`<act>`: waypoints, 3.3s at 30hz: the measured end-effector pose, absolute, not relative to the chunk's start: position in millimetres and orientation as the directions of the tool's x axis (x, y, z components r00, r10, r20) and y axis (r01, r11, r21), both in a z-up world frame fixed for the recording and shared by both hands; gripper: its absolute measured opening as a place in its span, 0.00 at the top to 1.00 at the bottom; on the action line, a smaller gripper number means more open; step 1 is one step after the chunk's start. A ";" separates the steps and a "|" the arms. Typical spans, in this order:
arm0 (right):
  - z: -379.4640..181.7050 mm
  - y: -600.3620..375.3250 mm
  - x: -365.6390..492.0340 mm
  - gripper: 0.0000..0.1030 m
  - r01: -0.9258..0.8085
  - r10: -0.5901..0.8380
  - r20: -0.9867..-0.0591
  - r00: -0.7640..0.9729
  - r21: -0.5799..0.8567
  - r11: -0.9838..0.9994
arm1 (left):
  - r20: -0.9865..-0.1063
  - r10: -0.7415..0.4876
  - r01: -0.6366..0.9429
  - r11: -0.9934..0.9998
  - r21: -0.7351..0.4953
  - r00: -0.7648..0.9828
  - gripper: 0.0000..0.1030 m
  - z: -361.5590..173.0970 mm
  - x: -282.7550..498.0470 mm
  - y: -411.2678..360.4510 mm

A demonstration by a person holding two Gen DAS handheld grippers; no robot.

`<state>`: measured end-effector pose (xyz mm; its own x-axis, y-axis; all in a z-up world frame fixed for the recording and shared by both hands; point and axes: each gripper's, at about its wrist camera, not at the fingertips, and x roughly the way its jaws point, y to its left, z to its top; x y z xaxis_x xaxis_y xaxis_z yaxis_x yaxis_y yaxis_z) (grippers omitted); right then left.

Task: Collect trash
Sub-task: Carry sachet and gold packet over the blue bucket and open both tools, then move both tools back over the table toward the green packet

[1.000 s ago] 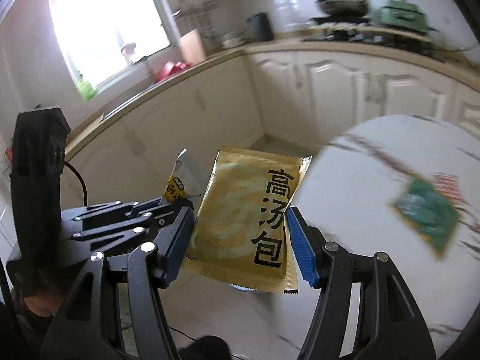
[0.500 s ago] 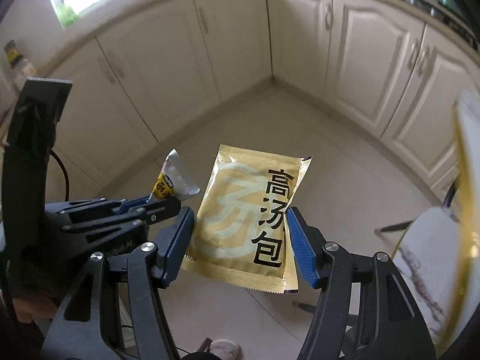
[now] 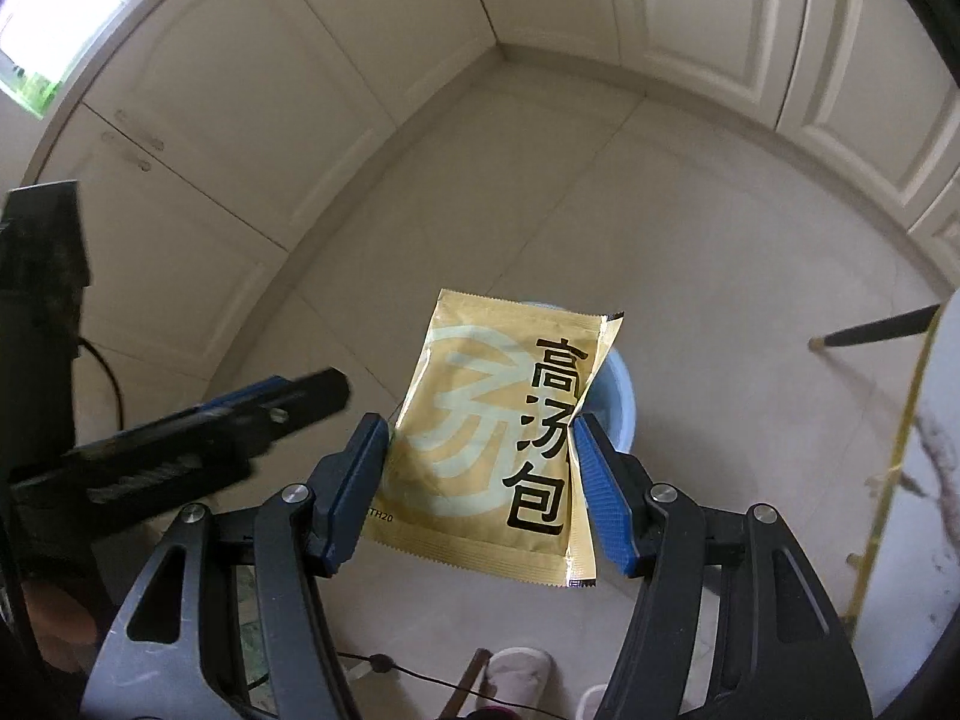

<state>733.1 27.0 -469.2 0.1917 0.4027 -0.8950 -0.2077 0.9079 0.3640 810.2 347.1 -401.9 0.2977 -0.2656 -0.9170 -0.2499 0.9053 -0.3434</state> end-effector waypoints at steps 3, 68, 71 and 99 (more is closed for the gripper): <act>-477.1 33.9 743.2 0.40 -0.224 0.435 -0.885 0.167 0.395 0.891 | -0.918 -0.244 -0.258 0.909 -0.329 0.312 0.50 -389.9 804.3 351.0; -274.2 -316.1 662.4 0.00 -0.082 -0.001 -0.863 0.505 -0.049 0.995 | -0.845 -0.175 0.107 0.984 -0.140 0.505 0.24 -165.7 706.2 -82.9; -274.4 -295.4 653.4 0.00 -0.166 0.084 -0.868 0.489 0.003 0.986 | -0.845 -0.171 0.100 0.985 -0.139 0.507 0.24 -173.1 716.1 -84.7; -261.0 -363.9 679.8 0.00 -0.059 0.172 -0.815 0.553 0.168 0.984 | -0.832 -0.115 0.173 0.985 -0.023 0.542 0.18 -213.2 751.8 -133.7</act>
<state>679.8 -363.9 -261.0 0.5532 0.1717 -0.8152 -0.0585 0.9841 0.1675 751.8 -133.7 -213.2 0.5421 -0.1146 -0.8325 0.1726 0.9847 -0.0231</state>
